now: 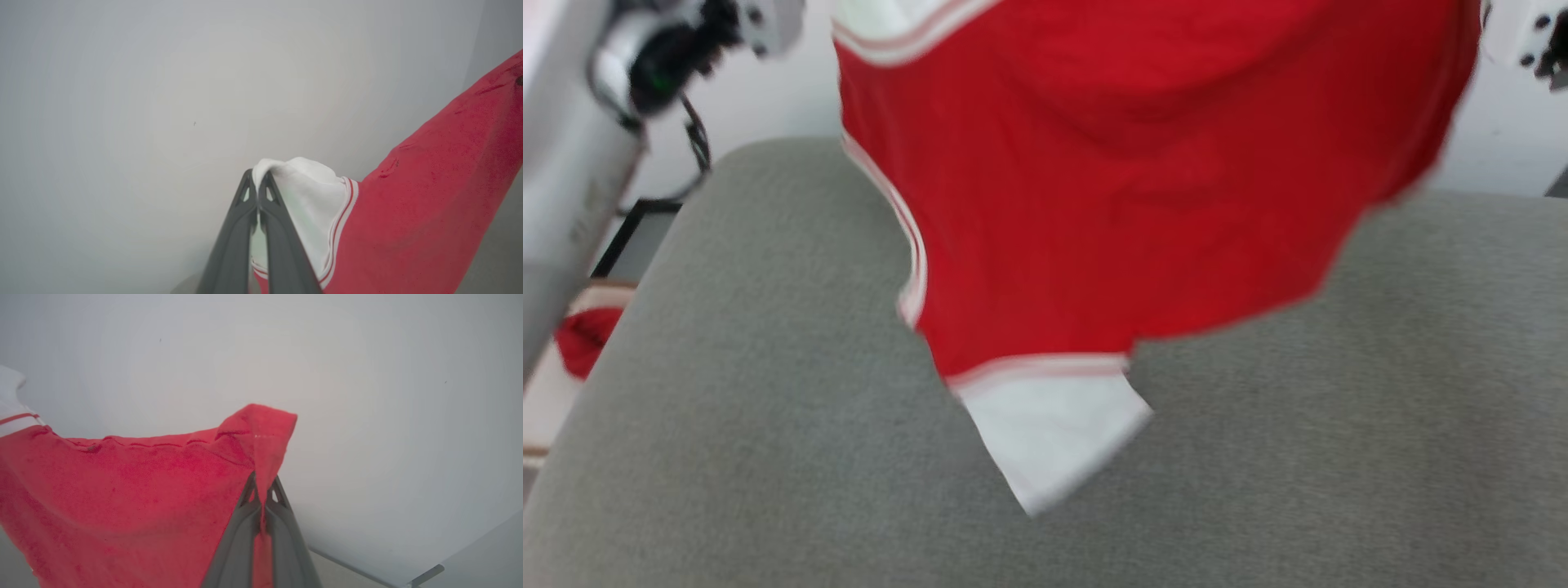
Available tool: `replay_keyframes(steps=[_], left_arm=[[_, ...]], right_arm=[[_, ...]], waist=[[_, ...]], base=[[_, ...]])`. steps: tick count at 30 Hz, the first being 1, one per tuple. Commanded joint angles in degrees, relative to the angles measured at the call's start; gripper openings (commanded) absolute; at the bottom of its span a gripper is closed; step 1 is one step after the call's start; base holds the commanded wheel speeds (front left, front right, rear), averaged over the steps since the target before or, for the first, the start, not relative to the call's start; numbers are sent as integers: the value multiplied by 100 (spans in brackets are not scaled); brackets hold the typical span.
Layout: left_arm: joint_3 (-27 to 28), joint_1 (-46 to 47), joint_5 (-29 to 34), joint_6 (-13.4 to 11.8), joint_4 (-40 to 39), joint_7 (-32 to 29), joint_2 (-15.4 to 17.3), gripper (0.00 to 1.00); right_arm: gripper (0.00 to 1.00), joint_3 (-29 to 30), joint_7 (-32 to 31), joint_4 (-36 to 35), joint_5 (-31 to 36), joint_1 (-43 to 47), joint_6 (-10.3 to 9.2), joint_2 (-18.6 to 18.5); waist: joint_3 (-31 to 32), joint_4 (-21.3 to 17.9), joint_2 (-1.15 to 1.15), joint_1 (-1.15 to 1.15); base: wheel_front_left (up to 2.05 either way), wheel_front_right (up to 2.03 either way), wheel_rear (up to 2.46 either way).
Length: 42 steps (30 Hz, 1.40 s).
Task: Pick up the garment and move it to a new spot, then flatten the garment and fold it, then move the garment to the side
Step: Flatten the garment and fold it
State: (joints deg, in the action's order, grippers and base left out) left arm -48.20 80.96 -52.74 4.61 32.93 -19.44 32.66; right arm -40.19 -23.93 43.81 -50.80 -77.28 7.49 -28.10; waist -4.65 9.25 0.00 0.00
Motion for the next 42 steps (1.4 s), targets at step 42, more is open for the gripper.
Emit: replay_keyframes(steps=[42], left_arm=[[683, 3870, 1405, -267, 1264, 3444, -533, 0]], right_arm=[[0, 2164, 3905, 618, 4810, -2180, -1, 536]], waist=[[-4003, -700, 0, 0]], base=[[0, 0, 0]])
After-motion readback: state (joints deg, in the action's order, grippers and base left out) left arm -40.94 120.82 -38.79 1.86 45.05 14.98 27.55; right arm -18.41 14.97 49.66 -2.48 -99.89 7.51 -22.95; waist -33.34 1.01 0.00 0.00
